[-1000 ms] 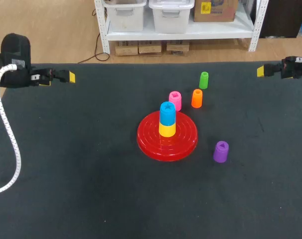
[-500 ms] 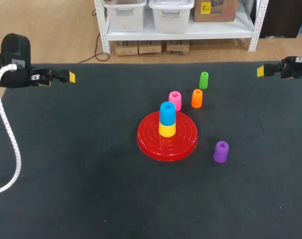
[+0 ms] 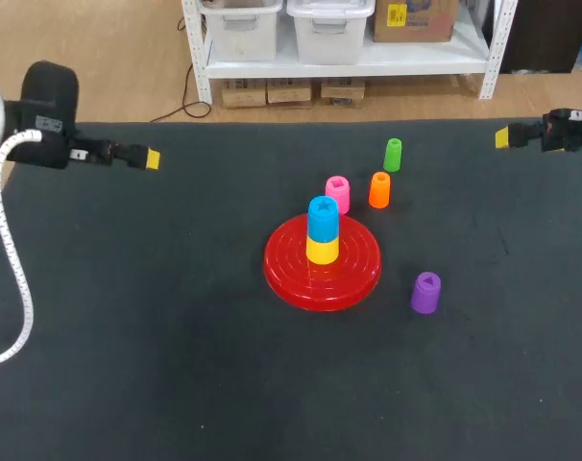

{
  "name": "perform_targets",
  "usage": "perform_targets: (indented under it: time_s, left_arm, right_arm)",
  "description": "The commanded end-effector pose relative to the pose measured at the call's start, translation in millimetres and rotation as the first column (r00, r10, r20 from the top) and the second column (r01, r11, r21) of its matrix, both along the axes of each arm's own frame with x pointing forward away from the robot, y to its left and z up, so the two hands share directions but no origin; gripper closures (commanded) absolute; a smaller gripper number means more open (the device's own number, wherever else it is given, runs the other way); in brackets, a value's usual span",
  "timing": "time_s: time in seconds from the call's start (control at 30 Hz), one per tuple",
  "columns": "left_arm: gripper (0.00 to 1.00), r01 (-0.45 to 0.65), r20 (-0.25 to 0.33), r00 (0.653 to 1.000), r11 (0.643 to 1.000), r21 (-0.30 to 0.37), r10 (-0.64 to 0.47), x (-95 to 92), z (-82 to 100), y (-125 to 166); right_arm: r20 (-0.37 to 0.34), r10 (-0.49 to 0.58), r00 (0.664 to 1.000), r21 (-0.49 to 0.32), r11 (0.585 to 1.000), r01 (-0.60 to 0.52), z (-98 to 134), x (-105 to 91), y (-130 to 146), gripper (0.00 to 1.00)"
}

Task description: Pick up and stack the cylinders on the red base in this order: pink,purple,orange,green

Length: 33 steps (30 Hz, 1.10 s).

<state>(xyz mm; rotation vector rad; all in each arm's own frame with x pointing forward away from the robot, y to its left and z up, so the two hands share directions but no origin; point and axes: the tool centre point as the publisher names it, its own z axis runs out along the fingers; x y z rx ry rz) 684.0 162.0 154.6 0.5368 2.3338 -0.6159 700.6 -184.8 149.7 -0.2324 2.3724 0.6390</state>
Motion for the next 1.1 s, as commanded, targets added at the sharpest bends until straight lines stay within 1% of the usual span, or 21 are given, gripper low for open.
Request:
perform_targets:
  time_s: [0.03,0.07,0.1,0.13,0.17,0.2,0.27,0.37,0.4,0.43,0.5,0.57,0.6,0.67,0.73,0.77,0.8,0.83,0.9,0.93,1.1]
  left_arm:
    - [0.00,0.454,0.185,0.881,0.888,-0.074,-0.435,-25.9,7.3,6]
    - [0.00,0.520,0.210,0.842,0.851,-0.076,-0.497,-32.9,7.5,5]
    - [0.00,0.562,0.220,0.816,0.823,-0.085,-0.534,-39.1,7.1,4]
    - [0.00,0.605,0.247,0.784,0.790,-0.098,-0.570,-45.9,7.0,2]
    - [0.00,0.649,0.252,0.750,0.754,-0.103,-0.611,-52.5,6.9,0]
    - [0.00,0.677,0.258,0.726,0.728,-0.103,-0.638,-57.6,6.1,-1]
    - [0.00,0.714,0.289,0.685,0.695,-0.087,-0.668,-63.9,5.2,-3]
    - [0.00,0.786,0.312,0.607,0.610,-0.099,-0.731,-75.5,6.5,-9]
    - [0.00,0.810,0.344,0.574,0.577,-0.106,-0.743,-79.2,7.1,-11]
    - [0.00,0.830,0.342,0.551,0.543,-0.129,-0.761,-82.2,7.9,-12]
    - [0.00,0.856,0.339,0.514,0.499,-0.138,-0.788,-86.6,7.8,-17]
    - [0.00,0.871,0.320,0.487,0.477,-0.115,-0.812,-88.7,5.3,-21]
    - [0.00,0.871,0.319,0.488,0.479,-0.111,-0.813,-88.3,4.4,-23]
    - [0.00,0.860,0.321,0.506,0.498,-0.112,-0.801,-84.3,3.6,-27]
    - [0.00,0.839,0.310,0.536,0.536,-0.092,-0.785,-78.4,1.8,-28]
    - [0.00,0.831,0.310,0.542,0.553,-0.062,-0.781,-75.6,0.7,-29]
    - [0.00,0.815,0.303,0.562,0.579,-0.039,-0.770,-72.1,-1.0,-30]
    - [0.00,0.803,0.296,0.576,0.595,-0.028,-0.762,-69.2,-1.9,-30]
    - [0.00,0.798,0.291,0.573,0.603,0.018,-0.766,-65.9,-2.6,-30]
    - [0.00,0.789,0.286,0.581,0.614,0.034,-0.762,-64.1,-2.9,-30]
    - [0.00,0.769,0.247,0.598,0.633,0.089,-0.762,-57.5,-4.3,-31]
  right_arm:
    - [0.000,-0.001,1.000,-0.001,1.000,0.001,0,-0.3,0,0.00]
    - [0.000,-0.001,1.000,-0.001,1.000,0.001,0,-0.3,0,0.00]
    - [0.000,-0.001,1.000,-0.001,1.000,0.001,0,-0.3,0,0.00]
    - [0.000,-0.001,1.000,-0.001,1.000,0.001,0,-0.3,0,0.00]
    - [0.000,-0.001,1.000,-0.001,1.000,0.001,0,-0.3,0,0.00]
    - [0.000,-0.001,1.000,-0.001,1.000,0.001,0,-0.3,0,0.00]
    - [0.000,-0.001,1.000,-0.001,1.000,0.001,0,-0.3,0,0.00]
    - [0.000,-0.001,1.000,-0.001,1.000,0.001,0,-0.3,0,0.00]
    - [0.000,-0.001,1.000,-0.001,1.000,0.001,0,-0.3,0,0.00]
    - [0.000,-0.001,1.000,-0.001,1.000,0.001,0,-0.3,0,0.00]
    - [0.000,-0.001,1.000,-0.001,1.000,0.001,0,-0.3,0,0.00]
    - [0.000,-0.001,1.000,-0.001,1.000,0.001,0,-0.3,0,0.00]
    - [0.000,-0.001,1.000,-0.001,1.000,0.001,0,-0.3,0,0.00]
    - [0.000,-0.001,1.000,-0.001,1.000,0.001,0,-0.3,0,0.00]
    - [0.000,-0.001,1.000,-0.001,1.000,0.001,0,-0.3,0,0.00]
    - [0.000,-0.001,1.000,-0.001,1.000,0.001,0,-0.3,0,0.00]
    - [0.000,-0.001,1.000,-0.001,1.000,0.001,0,-0.3,0,0.00]
    - [0.000,-0.001,1.000,-0.001,1.000,0.001,0,-0.3,0,0.00]
    - [0.000,-0.001,1.000,-0.001,1.000,0.001,0,-0.3,0,0.00]
    - [0.000,-0.001,1.000,-0.001,1.000,0.001,0,-0.3,0,0.00]
    - [0.000,-0.001,1.000,-0.001,1.000,0.001,0,-0.3,0,0.00]
